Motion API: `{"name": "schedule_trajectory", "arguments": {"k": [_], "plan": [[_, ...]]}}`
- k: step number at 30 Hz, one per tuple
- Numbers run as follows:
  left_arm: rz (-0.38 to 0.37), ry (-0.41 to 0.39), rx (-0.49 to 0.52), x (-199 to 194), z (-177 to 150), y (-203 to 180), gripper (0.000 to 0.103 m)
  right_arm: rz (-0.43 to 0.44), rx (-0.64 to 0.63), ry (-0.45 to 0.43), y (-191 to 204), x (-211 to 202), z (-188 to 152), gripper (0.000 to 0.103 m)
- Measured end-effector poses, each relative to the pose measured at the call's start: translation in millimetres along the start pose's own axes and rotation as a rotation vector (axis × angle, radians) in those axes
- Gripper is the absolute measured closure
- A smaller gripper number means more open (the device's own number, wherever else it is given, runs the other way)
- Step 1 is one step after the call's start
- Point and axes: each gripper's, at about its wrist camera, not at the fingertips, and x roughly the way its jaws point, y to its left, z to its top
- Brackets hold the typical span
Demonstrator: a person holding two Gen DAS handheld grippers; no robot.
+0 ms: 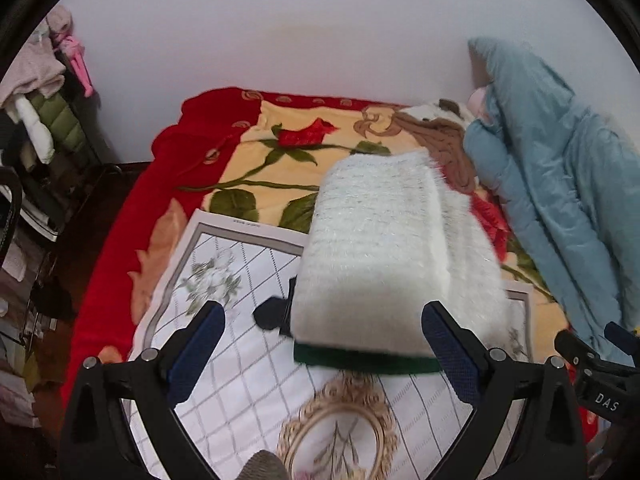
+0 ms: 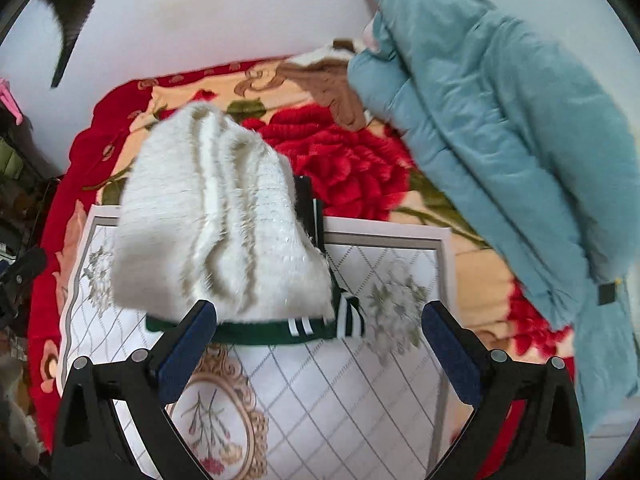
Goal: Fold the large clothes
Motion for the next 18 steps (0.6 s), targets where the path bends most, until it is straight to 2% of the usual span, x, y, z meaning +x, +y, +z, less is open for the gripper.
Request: {"name": "schedule_trajectory", "arguments": {"k": [9,18], "plan": [[-0.016,-0.105,0.021,-158,-39,5,0.003,-0.038,-0.007,-0.137,17,-181,-64,0.000],[-0.042,-0.213,0.061,-282,-80,13,0.003,-0.050,0.022,-0.236,17,-340,-141,0.000]]}}
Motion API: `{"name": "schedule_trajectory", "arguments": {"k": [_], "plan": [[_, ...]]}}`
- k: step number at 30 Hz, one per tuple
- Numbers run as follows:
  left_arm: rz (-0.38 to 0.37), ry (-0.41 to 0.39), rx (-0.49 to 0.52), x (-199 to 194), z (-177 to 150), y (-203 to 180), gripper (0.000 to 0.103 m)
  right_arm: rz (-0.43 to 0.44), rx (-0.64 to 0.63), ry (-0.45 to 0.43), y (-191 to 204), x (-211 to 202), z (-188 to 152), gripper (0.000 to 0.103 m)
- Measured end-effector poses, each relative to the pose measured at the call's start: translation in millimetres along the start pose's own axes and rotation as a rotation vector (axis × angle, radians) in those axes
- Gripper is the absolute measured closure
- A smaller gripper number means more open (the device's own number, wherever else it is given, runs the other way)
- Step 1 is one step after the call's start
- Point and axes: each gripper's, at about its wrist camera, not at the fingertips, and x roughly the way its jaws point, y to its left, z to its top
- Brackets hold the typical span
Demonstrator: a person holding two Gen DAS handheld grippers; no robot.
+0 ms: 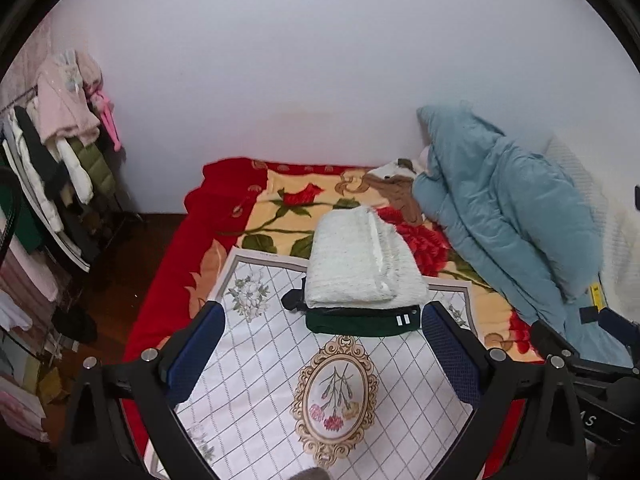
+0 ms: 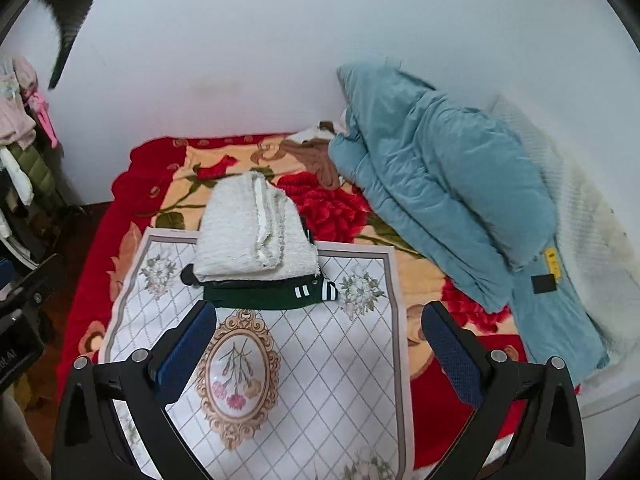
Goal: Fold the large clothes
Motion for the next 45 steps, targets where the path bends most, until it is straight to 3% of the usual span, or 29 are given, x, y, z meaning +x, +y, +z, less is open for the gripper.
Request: {"name": "schedule_trajectory", "arguments": {"k": [9,16,27,45], "plan": [[0.004,-0.068,-0.013,-85,-18,1,0.003,-0.001,-0.008,-0.122,-20,-131,-27,0.000],[-0.010,-0.107,-0.009,-121,-32,-6,0.003,0.016,-0.012,-0.165,-35,-189,-45,0.000],[0.009,-0.143,0.004,-149,-44,-6,0.003,0.003,-0.028,-0.217,-49,-223,-56,0.000],[0.042,-0.174,-0.024,-168,-50,1,0.002,0.051,-0.049,-0.233,-56,-224,-53,0.000]]}}
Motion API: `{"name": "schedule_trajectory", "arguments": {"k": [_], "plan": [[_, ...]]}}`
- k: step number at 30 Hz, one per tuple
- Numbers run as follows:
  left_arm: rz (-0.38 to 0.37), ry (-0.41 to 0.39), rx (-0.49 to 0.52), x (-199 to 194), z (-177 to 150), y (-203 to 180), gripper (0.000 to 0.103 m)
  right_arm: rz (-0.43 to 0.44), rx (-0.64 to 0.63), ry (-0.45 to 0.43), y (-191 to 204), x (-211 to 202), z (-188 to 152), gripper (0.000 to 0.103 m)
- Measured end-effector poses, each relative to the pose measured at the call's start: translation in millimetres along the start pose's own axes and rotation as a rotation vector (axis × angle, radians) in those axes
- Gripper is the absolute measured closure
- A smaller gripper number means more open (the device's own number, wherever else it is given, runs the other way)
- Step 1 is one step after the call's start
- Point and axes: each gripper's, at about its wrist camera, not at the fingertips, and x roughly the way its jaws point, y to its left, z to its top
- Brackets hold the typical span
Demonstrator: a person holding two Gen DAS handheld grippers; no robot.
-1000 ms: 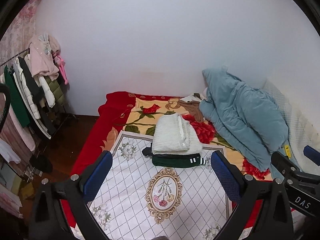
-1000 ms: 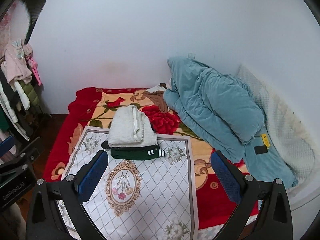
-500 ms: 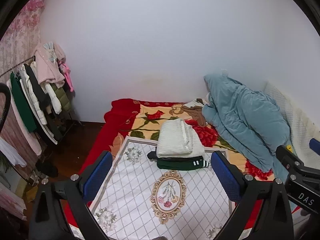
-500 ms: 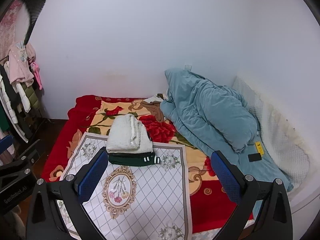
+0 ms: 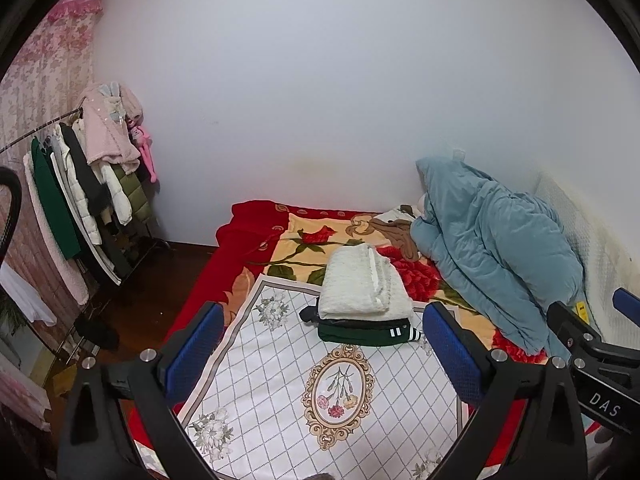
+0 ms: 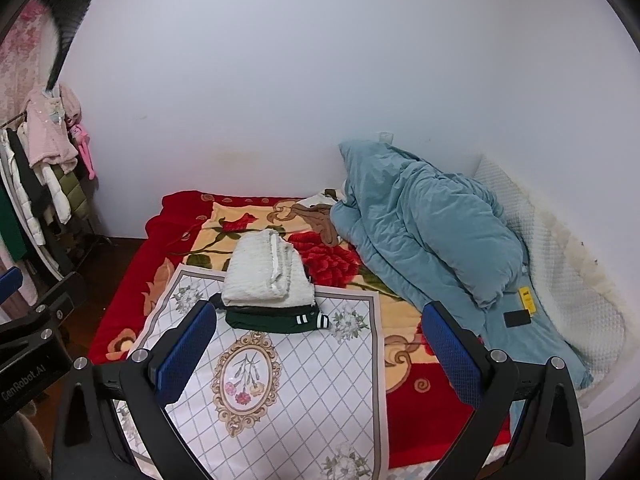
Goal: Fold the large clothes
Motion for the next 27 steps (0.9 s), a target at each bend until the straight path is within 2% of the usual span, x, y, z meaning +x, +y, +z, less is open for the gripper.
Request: {"name": "schedule_trajectory", "arguments": {"k": [27], "plan": [[0.004,0.029,-0.014,-7.5,-7.7,-6.6,0.002,0.012,-0.018,0.015,-6.0,2.1,-9.2,0.000]]}}
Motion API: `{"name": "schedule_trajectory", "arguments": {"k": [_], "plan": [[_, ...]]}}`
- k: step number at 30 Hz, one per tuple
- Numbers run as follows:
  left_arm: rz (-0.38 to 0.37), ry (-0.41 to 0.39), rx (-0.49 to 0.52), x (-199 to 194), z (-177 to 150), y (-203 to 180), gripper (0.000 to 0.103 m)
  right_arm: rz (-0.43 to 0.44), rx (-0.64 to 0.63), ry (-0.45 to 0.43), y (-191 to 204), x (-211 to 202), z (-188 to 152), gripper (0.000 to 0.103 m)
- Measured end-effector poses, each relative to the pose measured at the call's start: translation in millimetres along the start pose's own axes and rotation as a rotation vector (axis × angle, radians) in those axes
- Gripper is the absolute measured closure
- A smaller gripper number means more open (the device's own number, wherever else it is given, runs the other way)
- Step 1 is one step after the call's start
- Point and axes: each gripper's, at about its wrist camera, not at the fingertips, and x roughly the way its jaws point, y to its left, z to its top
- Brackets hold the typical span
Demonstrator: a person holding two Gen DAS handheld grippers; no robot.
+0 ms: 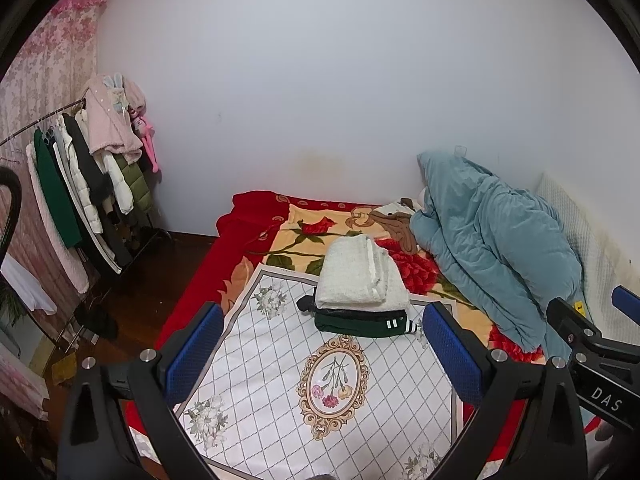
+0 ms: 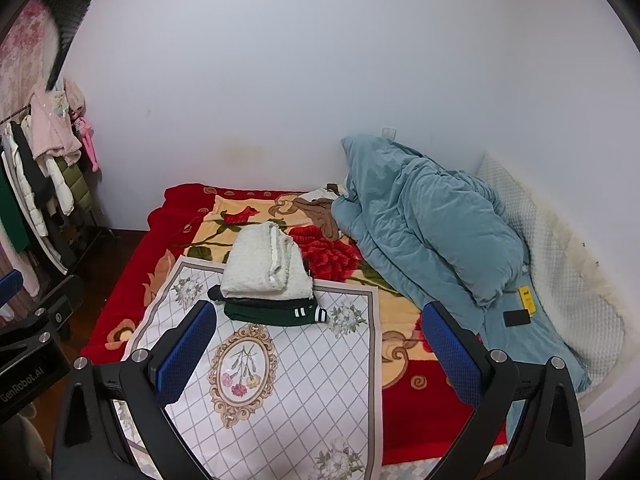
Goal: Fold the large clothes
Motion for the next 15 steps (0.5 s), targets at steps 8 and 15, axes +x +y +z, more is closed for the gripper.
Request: {"name": "schedule_trajectory", "arguments": {"k": [8,15], "plan": [[-0.003,-0.002,0.002,0.0,0.3,-0.3,0.002,0.006,-0.001,0.002,-2.8,2.6,-0.3,0.000],[-0.009,-0.004,0.007,-0.4,2.9,2.0,0.002,0.007,-0.008,-0.001,-5.1,7.4,2.7,0.000]]}}
